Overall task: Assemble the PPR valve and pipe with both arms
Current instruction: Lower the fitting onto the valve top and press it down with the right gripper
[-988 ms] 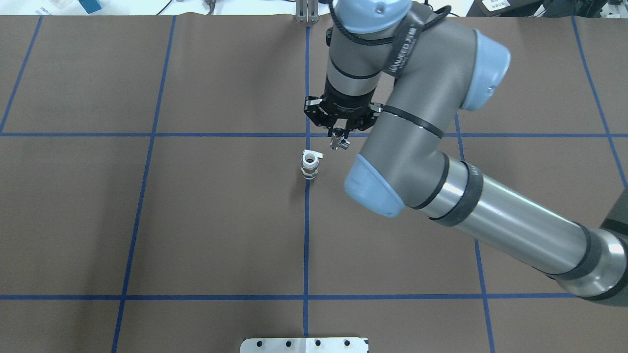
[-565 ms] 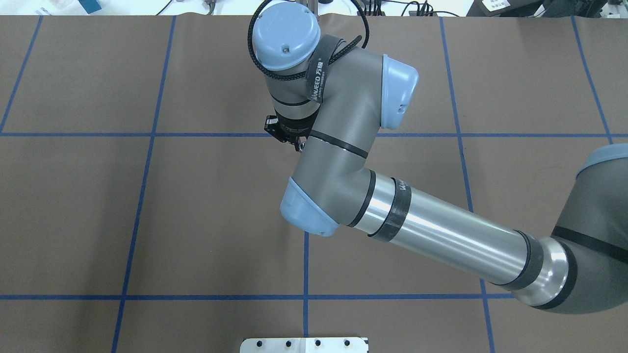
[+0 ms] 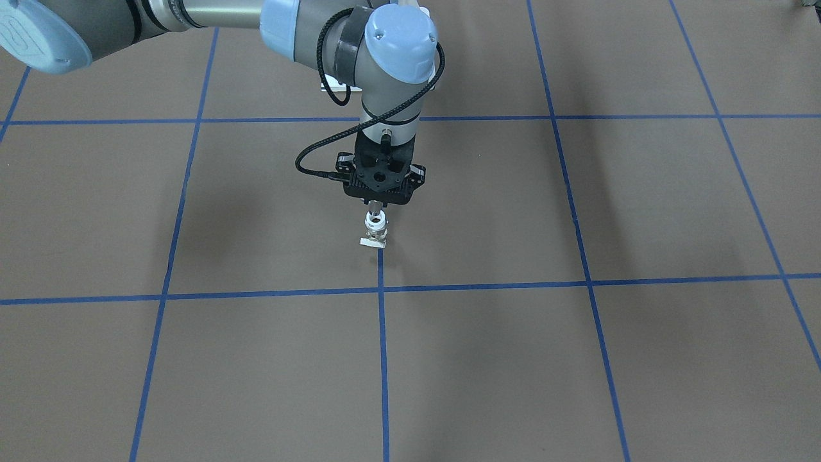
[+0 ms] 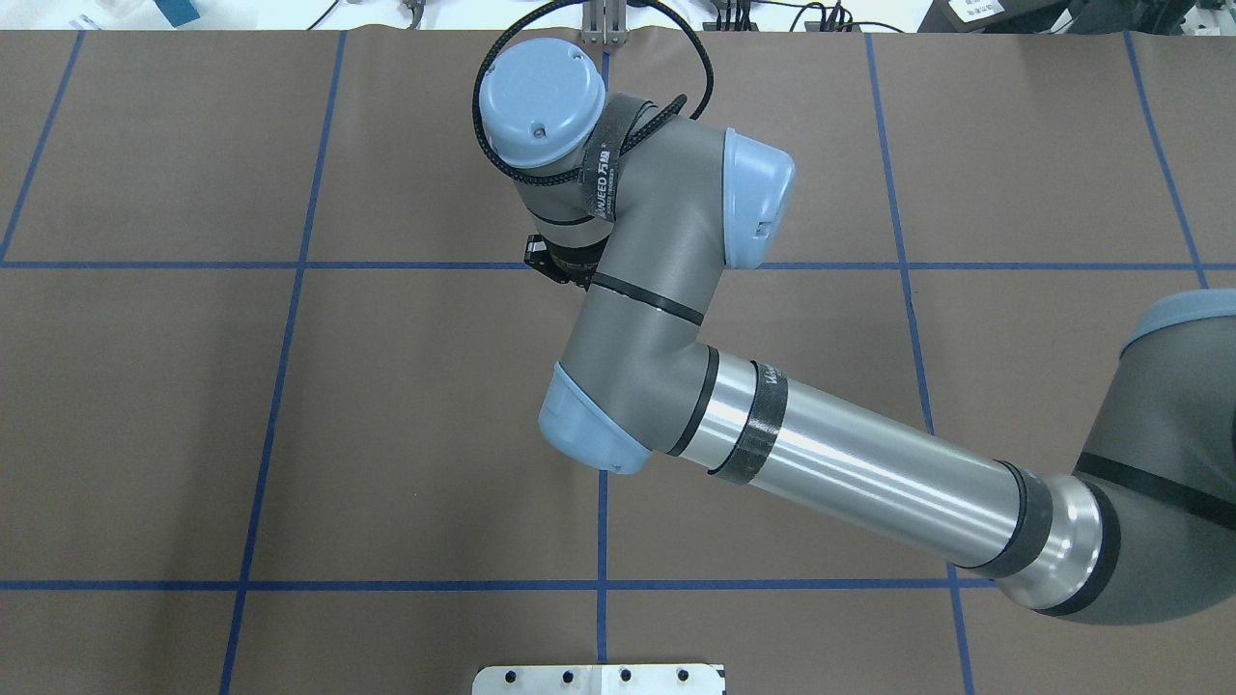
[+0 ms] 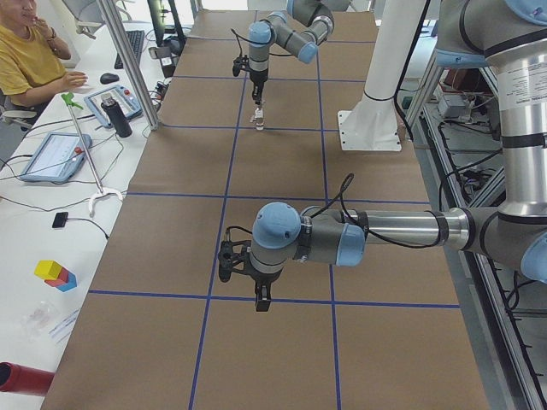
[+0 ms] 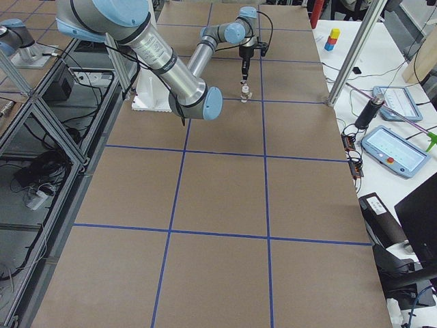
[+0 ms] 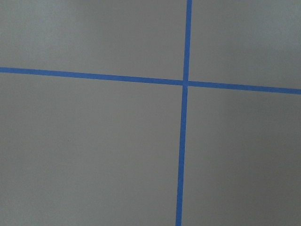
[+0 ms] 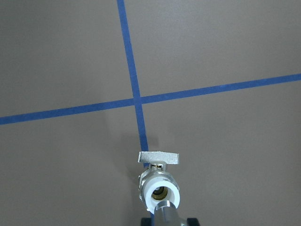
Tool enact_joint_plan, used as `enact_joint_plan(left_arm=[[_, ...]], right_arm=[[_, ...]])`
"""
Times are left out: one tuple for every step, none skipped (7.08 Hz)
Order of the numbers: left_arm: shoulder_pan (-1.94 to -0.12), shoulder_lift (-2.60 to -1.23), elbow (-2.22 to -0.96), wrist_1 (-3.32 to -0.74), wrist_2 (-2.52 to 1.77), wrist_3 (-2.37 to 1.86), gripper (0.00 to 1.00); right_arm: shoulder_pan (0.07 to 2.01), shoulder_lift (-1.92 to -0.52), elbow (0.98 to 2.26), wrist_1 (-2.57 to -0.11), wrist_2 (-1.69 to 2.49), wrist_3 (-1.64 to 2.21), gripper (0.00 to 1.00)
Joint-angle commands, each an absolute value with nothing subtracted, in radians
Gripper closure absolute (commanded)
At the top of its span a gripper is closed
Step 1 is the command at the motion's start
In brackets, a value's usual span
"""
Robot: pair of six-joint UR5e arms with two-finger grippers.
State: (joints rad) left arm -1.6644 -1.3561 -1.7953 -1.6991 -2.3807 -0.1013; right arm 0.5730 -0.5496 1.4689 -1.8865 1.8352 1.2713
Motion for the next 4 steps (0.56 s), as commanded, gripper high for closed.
enact_joint_plan(left_arm=[[-1.664,-1.356,-1.798,-1.698,-2.381,-0.101,0.0],[-1.664,-1.356,-1.798,-1.698,-2.381,-0.101,0.0],[-1.664,-1.356,-1.799,-1.698,-2.381,-0.101,0.0],[-1.664,-1.356,-1.799,-1.698,-2.381,-0.101,0.0]], right_arm=[[0.572,-0.549,1.462,-1.884,1.824,1.27,1.0],[0.572,-0.549,1.462,-1.879,1.824,1.27,1.0],[0.572,-0.548,1.462,-1.876,1.824,1.27,1.0],[0.572,-0.545,1.462,-1.876,1.824,1.27,1.0]])
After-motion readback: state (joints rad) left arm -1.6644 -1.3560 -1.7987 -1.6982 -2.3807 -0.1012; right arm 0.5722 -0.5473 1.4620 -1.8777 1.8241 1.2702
